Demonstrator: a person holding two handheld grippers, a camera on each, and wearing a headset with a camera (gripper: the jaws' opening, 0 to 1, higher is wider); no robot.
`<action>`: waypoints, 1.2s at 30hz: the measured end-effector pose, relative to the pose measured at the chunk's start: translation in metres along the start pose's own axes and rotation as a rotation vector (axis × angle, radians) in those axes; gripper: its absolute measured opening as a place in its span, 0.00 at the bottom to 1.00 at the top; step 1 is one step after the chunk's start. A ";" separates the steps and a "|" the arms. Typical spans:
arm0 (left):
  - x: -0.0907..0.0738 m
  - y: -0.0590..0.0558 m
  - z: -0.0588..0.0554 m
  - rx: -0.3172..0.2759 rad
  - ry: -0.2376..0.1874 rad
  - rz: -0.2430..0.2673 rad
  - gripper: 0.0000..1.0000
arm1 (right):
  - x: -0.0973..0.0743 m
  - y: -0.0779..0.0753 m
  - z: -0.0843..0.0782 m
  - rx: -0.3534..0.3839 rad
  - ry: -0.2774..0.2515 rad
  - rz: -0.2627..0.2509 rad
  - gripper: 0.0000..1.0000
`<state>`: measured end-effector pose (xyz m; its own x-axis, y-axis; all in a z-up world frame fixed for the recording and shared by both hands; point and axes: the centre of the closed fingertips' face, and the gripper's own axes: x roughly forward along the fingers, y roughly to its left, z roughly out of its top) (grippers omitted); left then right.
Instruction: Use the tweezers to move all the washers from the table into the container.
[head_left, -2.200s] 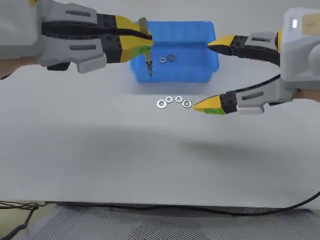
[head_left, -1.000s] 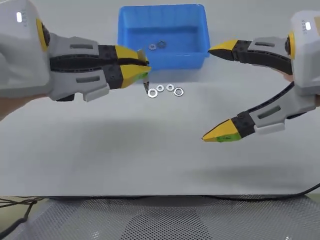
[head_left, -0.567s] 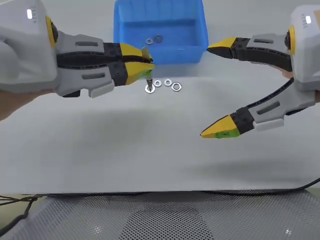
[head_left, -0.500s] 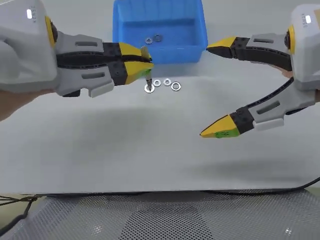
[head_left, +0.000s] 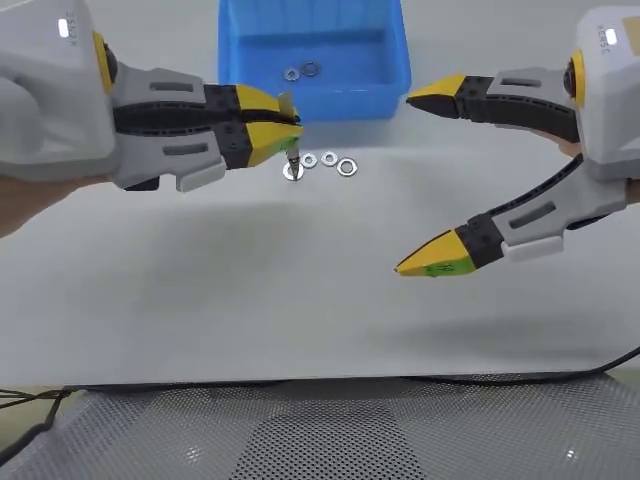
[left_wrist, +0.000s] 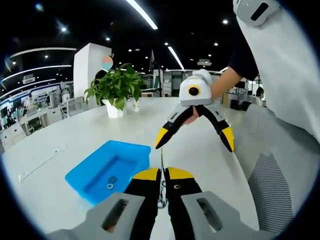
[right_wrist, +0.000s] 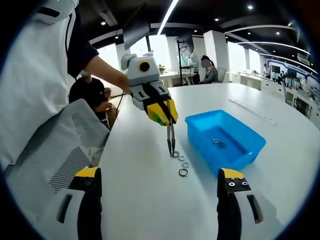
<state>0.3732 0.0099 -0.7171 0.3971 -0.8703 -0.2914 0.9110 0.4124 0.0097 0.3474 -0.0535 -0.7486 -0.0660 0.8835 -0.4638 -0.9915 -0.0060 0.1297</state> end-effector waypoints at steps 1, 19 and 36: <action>0.000 0.000 0.000 0.005 0.001 0.000 0.07 | 0.000 0.000 0.000 0.001 0.000 0.001 0.97; 0.006 -0.014 0.010 0.009 0.046 -0.023 0.07 | 0.033 0.003 0.024 -0.045 -0.027 0.097 0.85; -0.001 -0.010 0.004 -0.001 0.065 -0.042 0.07 | 0.088 -0.005 0.017 -0.132 0.078 0.143 0.44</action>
<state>0.3639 0.0055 -0.7132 0.3504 -0.8675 -0.3531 0.9265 0.3763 -0.0052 0.3485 0.0320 -0.7746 -0.2102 0.8304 -0.5161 -0.9772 -0.1946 0.0849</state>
